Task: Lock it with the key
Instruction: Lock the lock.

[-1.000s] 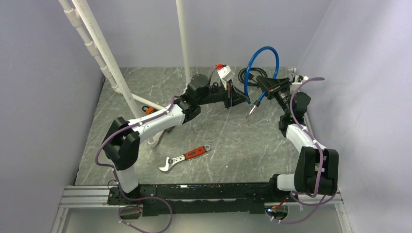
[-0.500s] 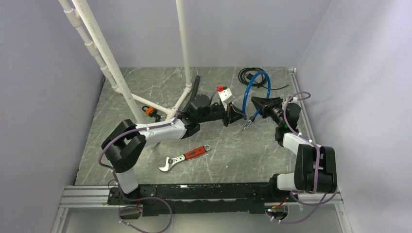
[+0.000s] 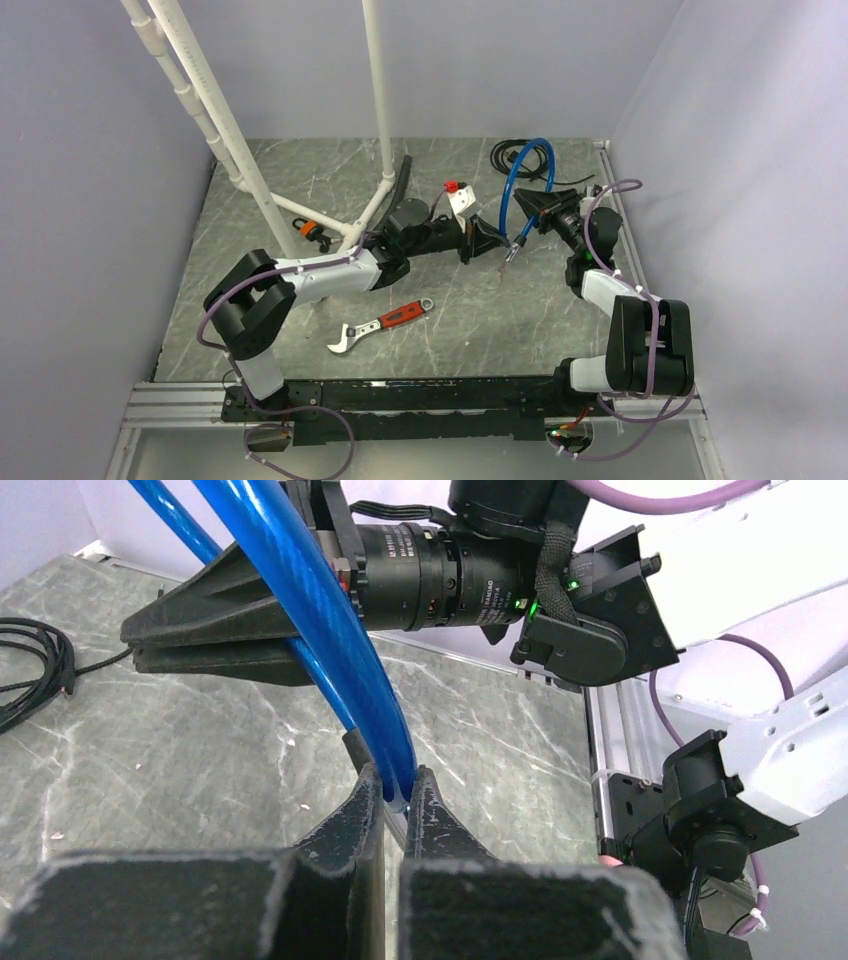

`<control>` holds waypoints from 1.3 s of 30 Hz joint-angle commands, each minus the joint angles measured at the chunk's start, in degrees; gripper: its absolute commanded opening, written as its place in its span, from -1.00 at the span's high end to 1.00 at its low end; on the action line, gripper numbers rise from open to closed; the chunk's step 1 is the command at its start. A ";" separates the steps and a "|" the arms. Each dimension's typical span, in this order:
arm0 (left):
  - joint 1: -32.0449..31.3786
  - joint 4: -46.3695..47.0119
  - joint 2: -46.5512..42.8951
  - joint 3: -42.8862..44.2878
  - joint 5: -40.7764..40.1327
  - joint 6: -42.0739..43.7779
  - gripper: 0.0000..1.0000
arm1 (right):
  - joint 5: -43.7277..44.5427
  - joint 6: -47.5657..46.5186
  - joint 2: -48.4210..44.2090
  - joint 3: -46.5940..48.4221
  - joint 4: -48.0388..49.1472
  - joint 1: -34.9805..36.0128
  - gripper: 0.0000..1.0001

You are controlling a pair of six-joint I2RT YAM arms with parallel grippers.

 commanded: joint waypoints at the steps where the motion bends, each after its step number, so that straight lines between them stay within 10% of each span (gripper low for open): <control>1: 0.27 -7.52 -1.10 2.70 0.56 -1.46 1.00 | -1.00 0.60 -3.69 2.48 10.30 -0.17 1.00; 39: 6.81 -22.62 -1.11 17.84 11.62 -9.51 0.74 | -8.71 -11.64 -2.52 7.53 18.00 0.53 1.00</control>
